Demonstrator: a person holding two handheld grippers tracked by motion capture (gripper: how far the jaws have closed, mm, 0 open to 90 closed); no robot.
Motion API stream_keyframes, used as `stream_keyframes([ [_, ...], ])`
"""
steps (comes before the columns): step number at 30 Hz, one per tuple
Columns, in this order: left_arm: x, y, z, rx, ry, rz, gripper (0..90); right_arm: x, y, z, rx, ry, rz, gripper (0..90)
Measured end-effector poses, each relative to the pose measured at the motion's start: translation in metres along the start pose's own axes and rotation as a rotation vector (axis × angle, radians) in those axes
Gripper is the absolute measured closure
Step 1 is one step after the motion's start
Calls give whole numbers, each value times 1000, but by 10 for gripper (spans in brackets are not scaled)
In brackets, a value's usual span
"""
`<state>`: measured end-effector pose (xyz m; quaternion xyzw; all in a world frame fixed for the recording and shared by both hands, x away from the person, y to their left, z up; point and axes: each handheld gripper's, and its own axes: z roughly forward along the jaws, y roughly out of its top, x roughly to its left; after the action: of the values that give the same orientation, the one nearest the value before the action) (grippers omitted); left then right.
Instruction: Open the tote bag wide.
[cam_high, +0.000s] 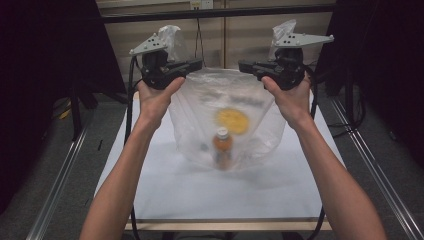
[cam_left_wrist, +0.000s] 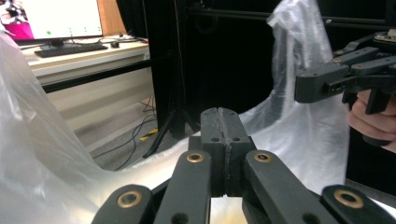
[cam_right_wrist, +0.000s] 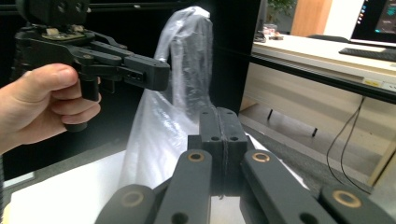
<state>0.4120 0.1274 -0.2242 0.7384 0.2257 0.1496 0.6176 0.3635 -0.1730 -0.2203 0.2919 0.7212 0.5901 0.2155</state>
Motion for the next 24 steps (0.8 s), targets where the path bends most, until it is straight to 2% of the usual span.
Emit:
stream_keyframes([
  [2, 3, 0, 5, 17, 9, -4, 900, -3, -1, 5, 9, -16, 10, 900],
  [6, 3, -6, 14, 38, -7, -8, 900, -5, -5, 9, 11, -29, 29, 900],
  [8, 2, -10, 17, 59, -9, 10, 900, -7, -7, 11, 22, -32, 35, 900],
  [12, 3, -21, 22, 82, -22, -2, 900, -12, -15, 15, 27, -38, 62, 900],
  [15, 4, -28, 22, 109, -35, 11, 900, -16, -27, 18, 50, -31, 75, 900],
  [20, 4, -40, 21, 134, -53, 13, 900, -19, -38, 18, 47, -17, 93, 900],
  [22, 5, -46, 21, 142, -60, 7, 900, -19, -44, 19, 40, 4, 101, 900],
  [24, 6, -50, 21, 152, -55, 6, 900, -19, -45, 20, 46, 9, 97, 900],
])
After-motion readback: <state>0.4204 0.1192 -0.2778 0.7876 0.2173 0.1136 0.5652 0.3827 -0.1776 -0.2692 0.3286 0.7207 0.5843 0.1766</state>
